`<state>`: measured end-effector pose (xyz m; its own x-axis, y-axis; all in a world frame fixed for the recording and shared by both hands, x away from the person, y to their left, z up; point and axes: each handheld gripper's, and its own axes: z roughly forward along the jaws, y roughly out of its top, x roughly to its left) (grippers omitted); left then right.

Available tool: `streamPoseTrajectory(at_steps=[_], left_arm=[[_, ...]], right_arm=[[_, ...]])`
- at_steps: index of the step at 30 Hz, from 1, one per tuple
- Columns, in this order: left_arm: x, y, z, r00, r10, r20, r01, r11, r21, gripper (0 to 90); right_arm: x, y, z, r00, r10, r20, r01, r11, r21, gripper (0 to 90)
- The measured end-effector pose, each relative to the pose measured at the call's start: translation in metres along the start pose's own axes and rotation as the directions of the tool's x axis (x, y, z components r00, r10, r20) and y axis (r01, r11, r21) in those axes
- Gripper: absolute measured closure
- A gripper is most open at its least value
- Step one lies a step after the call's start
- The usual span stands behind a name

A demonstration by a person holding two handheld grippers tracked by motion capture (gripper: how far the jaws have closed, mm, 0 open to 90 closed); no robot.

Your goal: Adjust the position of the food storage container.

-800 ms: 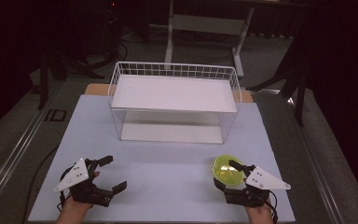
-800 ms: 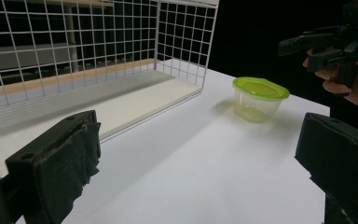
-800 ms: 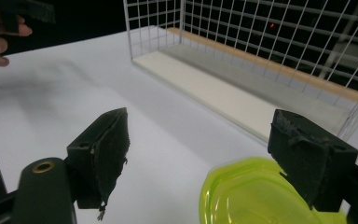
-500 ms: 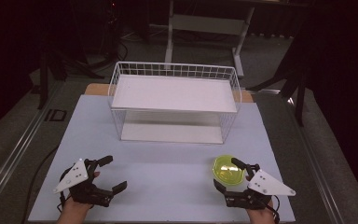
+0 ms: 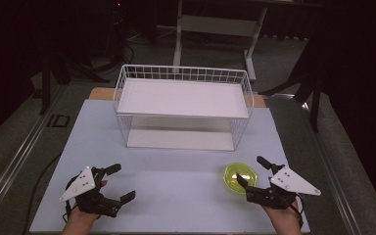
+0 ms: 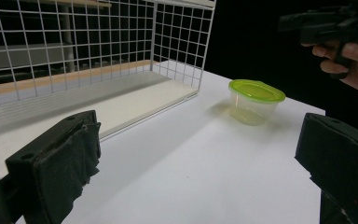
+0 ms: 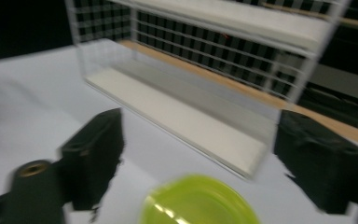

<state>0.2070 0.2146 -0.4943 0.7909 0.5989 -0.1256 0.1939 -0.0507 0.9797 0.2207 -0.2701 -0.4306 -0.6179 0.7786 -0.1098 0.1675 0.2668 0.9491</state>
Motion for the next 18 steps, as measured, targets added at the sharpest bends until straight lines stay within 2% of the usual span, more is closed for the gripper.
streamPoseTrajectory(at_steps=[3,5,8,9,10,11,12,14,16,17,18], left_arm=[[0.0,0.0,0.0,1.0,-0.005,0.0,0.005,1.0,-0.004,0.7],[0.0,0.0,0.001,1.0,-0.007,0.001,0.007,1.0,0.0,0.7],[0.0,-0.001,0.001,1.0,-0.009,0.002,0.009,1.0,0.0,0.7],[0.0,-0.001,0.001,1.0,-0.009,0.002,0.009,1.0,0.0,0.7],[0.0,0.0,0.001,1.0,-0.005,0.002,0.005,1.0,0.004,0.7],[0.0,0.0,0.001,1.0,-0.002,0.003,0.002,1.0,0.003,0.7],[0.0,0.0,0.001,1.0,-0.001,0.003,0.001,1.0,0.004,0.7],[0.0,0.0,0.001,1.0,-0.001,0.002,0.001,1.0,0.005,0.7],[0.0,0.0,0.001,1.0,-0.002,0.004,0.002,1.0,0.005,0.7],[0.0,0.0,0.001,1.0,-0.001,0.004,0.001,1.0,0.005,0.7],[0.0,0.0,0.001,1.0,0.0,0.005,0.0,1.0,0.005,0.7]], right_arm=[[-0.011,-0.009,-0.001,0.9969,0.009,0.078,-0.013,0.999,0.051,28.6],[-0.017,-0.015,-0.001,0.9942,0.031,0.103,-0.038,0.997,0.071,34.8],[-0.029,-0.027,0.001,0.9899,0.055,0.13,-0.073,0.988,0.134,47.1],[-0.029,-0.027,0.001,0.9899,0.055,0.13,-0.073,0.988,0.134,47.1],[-0.038,-0.039,0.003,0.9832,0.084,0.162,-0.112,0.979,0.168,58.0],[-0.041,-0.043,0.002,0.9791,0.099,0.177,-0.13,0.976,0.173,64.2],[-0.041,-0.043,0.002,0.9791,0.099,0.177,-0.13,0.976,0.173,64.2],[-0.044,-0.048,0.001,0.9698,0.114,0.216,-0.152,0.973,0.172,72.1],[-0.046,-0.052,0.001,0.9605,0.112,0.255,-0.164,0.967,0.194,79.5],[-0.047,-0.054,0.002,0.9579,0.112,0.264,-0.17,0.964,0.206,84.1],[-0.048,-0.06,0.004,0.9547,0.117,0.273,-0.186,0.953,0.24,89.7]])
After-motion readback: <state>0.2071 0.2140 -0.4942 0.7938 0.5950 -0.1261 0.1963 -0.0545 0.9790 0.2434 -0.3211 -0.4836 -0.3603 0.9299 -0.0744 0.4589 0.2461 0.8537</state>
